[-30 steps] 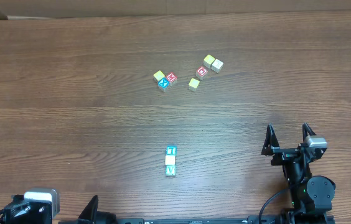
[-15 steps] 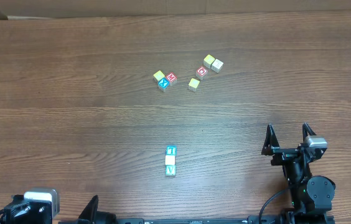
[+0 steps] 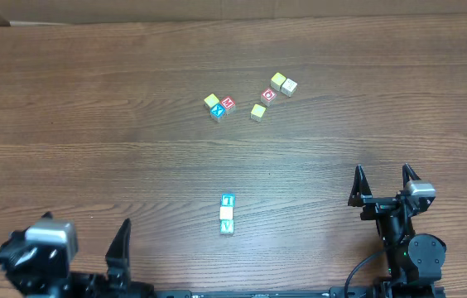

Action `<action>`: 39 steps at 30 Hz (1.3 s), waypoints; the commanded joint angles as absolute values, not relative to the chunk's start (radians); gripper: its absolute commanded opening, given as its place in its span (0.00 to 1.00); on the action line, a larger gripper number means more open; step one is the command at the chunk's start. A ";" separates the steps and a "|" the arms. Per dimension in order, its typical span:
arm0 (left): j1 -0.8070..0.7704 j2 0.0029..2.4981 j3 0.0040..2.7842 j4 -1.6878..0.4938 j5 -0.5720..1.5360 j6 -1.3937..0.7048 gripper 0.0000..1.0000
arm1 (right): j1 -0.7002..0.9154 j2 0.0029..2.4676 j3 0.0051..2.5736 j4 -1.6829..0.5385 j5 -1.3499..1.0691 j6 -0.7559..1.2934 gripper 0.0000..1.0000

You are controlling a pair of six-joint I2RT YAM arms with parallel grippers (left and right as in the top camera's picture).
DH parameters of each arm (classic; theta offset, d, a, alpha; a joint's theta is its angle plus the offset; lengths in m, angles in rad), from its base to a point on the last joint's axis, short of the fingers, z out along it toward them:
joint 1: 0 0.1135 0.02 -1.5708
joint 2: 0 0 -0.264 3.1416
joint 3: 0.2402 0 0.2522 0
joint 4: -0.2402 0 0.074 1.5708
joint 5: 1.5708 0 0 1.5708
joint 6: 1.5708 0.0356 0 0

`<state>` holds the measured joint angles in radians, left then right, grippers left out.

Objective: Flip 5 blocks

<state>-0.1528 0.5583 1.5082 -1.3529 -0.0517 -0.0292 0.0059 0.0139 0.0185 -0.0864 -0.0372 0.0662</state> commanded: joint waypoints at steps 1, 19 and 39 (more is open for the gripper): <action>-0.128 0.476 1.319 -1.129 0.052 0.070 1.00 | -0.001 0.003 0.008 -0.080 -0.035 0.059 1.00; -0.041 0.164 0.416 -0.216 0.289 0.056 1.00 | -0.001 0.003 0.008 -0.080 -0.035 0.059 1.00; -0.038 0.003 0.004 0.148 0.219 0.057 1.00 | -0.001 0.003 0.008 -0.080 -0.035 0.059 1.00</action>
